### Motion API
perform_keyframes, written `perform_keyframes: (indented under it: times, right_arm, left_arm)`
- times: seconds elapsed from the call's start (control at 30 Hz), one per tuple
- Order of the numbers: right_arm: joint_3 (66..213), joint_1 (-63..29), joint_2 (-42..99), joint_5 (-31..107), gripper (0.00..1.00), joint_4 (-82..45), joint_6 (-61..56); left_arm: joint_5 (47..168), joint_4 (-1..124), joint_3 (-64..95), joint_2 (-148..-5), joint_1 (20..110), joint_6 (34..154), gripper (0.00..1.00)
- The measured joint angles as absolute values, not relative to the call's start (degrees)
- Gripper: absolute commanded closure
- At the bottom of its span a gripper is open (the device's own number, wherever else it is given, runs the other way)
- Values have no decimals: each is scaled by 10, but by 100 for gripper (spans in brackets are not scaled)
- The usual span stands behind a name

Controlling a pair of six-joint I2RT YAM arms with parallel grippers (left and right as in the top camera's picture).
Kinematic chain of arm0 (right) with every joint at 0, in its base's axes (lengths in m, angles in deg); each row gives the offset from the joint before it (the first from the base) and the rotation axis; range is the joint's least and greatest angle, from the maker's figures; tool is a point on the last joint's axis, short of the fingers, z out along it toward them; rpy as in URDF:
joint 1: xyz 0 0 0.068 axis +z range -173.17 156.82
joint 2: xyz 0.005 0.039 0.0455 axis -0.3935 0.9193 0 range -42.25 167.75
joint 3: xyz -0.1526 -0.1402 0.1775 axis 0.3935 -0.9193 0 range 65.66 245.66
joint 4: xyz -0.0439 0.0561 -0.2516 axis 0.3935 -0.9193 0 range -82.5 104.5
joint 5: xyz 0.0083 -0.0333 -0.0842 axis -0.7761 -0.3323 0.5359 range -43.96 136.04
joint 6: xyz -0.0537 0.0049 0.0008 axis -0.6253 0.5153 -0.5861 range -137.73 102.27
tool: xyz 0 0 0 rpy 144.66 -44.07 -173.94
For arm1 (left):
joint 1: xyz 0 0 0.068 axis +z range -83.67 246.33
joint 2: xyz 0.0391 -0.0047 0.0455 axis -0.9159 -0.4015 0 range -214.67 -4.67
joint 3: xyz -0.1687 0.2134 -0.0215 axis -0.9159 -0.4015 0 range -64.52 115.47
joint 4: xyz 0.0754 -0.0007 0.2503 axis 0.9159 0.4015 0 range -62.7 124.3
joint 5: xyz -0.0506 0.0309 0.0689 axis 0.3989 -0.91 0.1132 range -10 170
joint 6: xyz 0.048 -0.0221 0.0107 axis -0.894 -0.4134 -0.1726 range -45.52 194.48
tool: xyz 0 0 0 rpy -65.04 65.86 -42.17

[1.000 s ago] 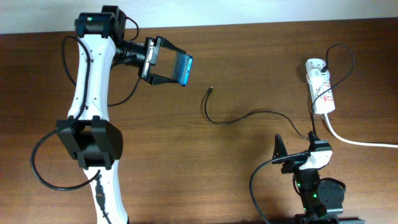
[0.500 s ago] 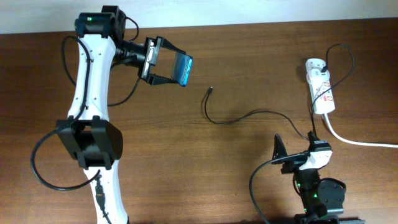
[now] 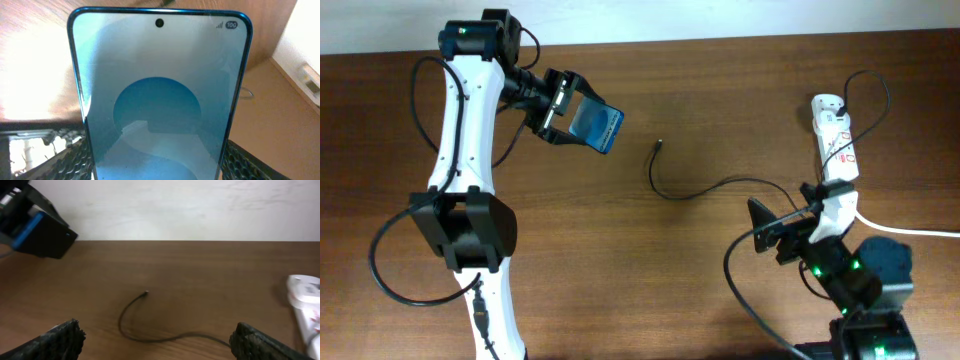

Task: Plug charger to phone and switch on socket
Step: 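Move the right gripper toward the phone held by the left gripper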

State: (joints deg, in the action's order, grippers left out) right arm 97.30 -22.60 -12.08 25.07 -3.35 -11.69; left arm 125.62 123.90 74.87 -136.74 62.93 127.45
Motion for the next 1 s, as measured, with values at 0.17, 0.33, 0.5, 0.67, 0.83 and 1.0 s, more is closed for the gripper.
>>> perform_keyframes:
  times: [0.17, 0.33, 0.5, 0.67, 0.83, 1.0]
  right_arm:
    - [1071, -226, 54, 77, 1, -33, -99]
    - [1114, -226, 167, -30, 2, -35, -31]
    - [1121, -226, 208, -58, 1, -30, 19]
    - [1124, -205, 253, -56, 12, 35, 84]
    - [1125, -88, 285, 91, 24, 78, 245]
    - [1127, -16, 328, 195, 34, 145, 348]
  left_arm:
    - [1146, 1236, 749, -1367, 618, 1275, 100]
    - [1088, 1223, 749, -1367, 595, 1296, 100]
    - [1053, 1209, 749, -1367, 579, 1332, 100]
    - [1041, 1207, 749, -1367, 561, 1360, 100]
    - [1035, 1192, 749, -1367, 537, 1388, 100]
    - [1020, 1194, 749, -1367, 509, 1403, 100]
